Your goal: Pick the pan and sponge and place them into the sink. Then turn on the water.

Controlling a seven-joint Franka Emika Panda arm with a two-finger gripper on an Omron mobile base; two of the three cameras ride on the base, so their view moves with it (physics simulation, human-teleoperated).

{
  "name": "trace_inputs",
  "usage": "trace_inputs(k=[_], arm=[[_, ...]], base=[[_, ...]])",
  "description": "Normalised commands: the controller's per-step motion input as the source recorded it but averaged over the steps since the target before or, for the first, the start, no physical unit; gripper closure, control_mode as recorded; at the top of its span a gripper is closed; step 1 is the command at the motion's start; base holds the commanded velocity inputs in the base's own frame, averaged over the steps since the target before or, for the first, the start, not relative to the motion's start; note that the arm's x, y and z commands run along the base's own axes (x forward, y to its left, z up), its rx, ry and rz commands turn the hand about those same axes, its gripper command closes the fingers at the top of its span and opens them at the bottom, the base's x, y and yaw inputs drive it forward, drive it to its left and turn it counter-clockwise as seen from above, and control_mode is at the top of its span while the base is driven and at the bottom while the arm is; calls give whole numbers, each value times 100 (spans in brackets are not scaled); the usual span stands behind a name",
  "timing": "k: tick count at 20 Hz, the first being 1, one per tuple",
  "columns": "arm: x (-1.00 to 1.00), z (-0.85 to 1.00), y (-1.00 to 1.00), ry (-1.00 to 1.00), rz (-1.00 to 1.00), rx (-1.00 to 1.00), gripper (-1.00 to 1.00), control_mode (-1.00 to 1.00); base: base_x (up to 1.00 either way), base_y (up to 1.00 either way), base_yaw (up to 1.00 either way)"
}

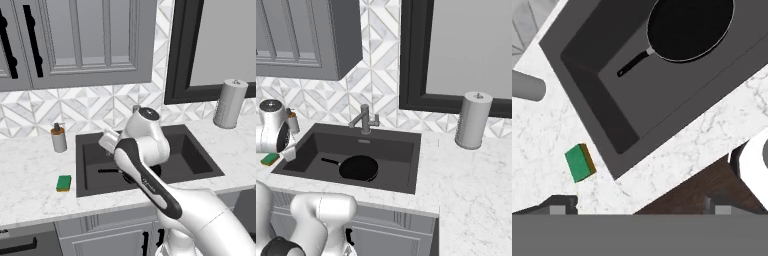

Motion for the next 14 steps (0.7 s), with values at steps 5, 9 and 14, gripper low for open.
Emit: trace_inputs(k=[5, 9, 14], arm=[[2, -5, 58, 0, 23, 0, -100, -100], [0, -10, 63, 1, 5, -6, -100, -100], [0, -35, 65, 1, 0, -21, -100, -100]], base=[[0, 0, 0], [0, 0, 0], [0, 0, 0]])
